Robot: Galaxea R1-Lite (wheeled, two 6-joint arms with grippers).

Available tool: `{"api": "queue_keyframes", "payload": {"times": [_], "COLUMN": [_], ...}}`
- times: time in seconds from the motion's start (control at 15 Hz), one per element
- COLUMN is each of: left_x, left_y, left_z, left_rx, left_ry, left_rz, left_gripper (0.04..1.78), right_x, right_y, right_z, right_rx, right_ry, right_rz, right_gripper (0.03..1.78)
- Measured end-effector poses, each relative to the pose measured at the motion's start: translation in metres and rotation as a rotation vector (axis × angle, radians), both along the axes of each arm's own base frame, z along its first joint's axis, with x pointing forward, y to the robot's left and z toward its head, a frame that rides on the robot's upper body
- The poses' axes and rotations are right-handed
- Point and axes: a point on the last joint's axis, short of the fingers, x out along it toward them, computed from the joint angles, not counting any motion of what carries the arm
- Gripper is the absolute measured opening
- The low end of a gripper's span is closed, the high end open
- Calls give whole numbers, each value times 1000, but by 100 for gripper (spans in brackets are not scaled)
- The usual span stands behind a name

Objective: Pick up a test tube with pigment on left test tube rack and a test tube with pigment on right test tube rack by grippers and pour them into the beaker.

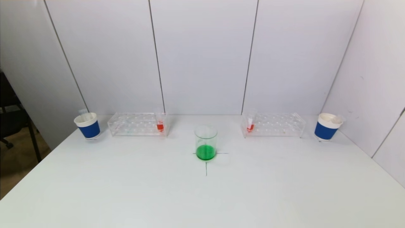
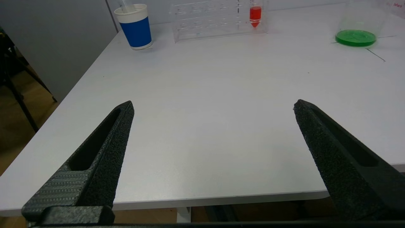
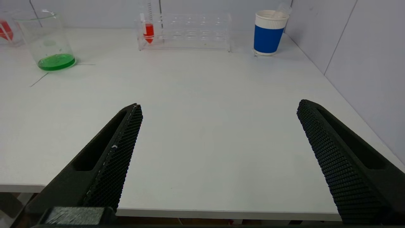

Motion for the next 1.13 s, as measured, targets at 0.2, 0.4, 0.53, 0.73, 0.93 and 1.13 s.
{"api": "queue_keyframes", "payload": {"times": [0.2,0.4,0.53,0.73,0.93,1.13], "left_x": [0,0,0,0,0,0], "left_y": [0,0,0,0,0,0], "left_z": [0,0,0,0,0,0], "left_rx": [0,0,0,0,0,0], "left_ry": [0,0,0,0,0,0], "left_rz": [0,0,0,0,0,0], "left_gripper": [176,176,176,176,176,176], "right_x": [0,0,0,0,0,0], "right_y": [0,0,0,0,0,0], "right_z": [0,0,0,0,0,0], "right_rx": [0,0,1,22,27,32], "right_ry": [-1,-1,-1,-2,-1,-1], "right_rz": [1,1,0,-2,-13,-12], "right_gripper": [177,177,177,177,177,177]}}
